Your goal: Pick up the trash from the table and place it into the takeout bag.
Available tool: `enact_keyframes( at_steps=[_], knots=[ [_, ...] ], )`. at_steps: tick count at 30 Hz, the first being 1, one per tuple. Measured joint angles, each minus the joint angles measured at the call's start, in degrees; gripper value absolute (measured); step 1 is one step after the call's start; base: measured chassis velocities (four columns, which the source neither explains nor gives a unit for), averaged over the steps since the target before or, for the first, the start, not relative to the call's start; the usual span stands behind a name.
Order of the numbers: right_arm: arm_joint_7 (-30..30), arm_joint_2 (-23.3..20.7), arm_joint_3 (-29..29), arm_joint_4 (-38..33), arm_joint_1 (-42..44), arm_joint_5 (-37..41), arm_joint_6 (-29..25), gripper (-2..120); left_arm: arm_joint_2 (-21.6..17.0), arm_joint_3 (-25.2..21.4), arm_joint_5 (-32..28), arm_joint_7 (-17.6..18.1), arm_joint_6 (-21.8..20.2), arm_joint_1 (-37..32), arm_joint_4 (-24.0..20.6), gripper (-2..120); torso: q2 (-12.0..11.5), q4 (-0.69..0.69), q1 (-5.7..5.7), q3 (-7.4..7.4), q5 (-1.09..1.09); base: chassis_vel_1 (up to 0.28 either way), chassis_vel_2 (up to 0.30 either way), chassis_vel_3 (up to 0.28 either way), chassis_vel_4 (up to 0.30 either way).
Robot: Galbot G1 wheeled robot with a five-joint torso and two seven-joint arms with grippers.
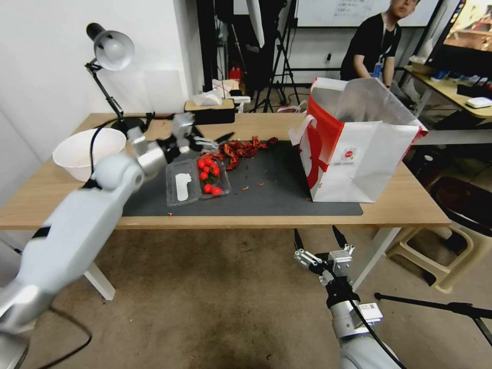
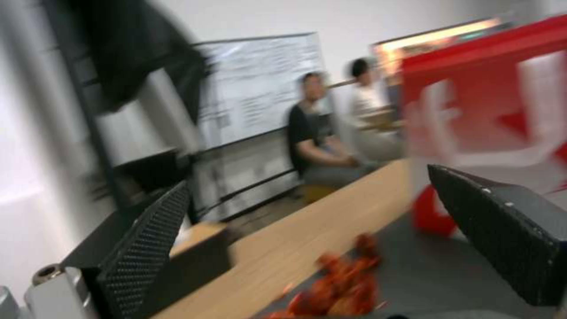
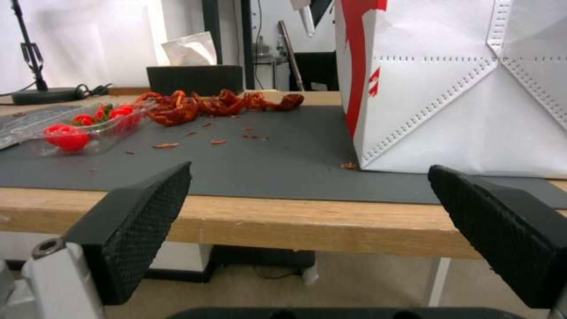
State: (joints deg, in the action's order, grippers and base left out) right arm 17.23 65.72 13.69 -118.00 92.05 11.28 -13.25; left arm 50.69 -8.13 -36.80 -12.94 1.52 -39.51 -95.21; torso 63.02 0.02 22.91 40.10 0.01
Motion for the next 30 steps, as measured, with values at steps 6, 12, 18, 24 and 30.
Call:
enact_keyframes(
  at_steps=[6, 12, 18, 24, 30],
  knots=[
    [0.06, 0.51, 0.81, -0.98, 1.51, -0.47, -0.03, 100, 1.43, -1.60, 7.50, 12.94, -1.65, -5.22, -3.90, 100, 0.00, -0.06, 0.00, 0.00, -0.01, 0.000, 0.000, 0.000, 0.000],
    [0.04, 0.66, 1.51, -1.94, 3.04, -0.91, -0.39, 100, 2.95, -6.39, 12.97, 21.06, -5.79, -11.79, -9.51, 100, 0.00, -0.02, 0.00, 0.00, 0.00, 0.000, 0.000, 0.000, 0.000],
    [-0.01, 0.60, 1.64, -2.11, 3.10, -0.91, -0.73, 100, 3.47, -9.42, 13.63, 23.12, -6.32, -16.61, -11.73, 100, 0.00, -0.02, 0.00, 0.00, -0.01, 0.000, 0.000, 0.000, 0.000],
    [-0.49, 0.57, 1.77, -2.12, 3.01, -1.04, -1.25, 100, 3.90, -11.02, 13.79, 23.62, -6.28, -19.42, -12.71, 100, 0.00, -0.01, 0.00, 0.00, 0.00, 0.000, 0.000, 0.000, 0.000],
    [-1.33, 0.52, 1.90, -1.79, 2.73, -2.17, -2.44, 100, 6.31, -14.85, 15.01, 24.04, -5.80, -27.54, -15.68, 100, 0.00, -0.01, 0.00, 0.00, -0.02, 0.000, 0.000, 0.000, 0.000]
  ],
)
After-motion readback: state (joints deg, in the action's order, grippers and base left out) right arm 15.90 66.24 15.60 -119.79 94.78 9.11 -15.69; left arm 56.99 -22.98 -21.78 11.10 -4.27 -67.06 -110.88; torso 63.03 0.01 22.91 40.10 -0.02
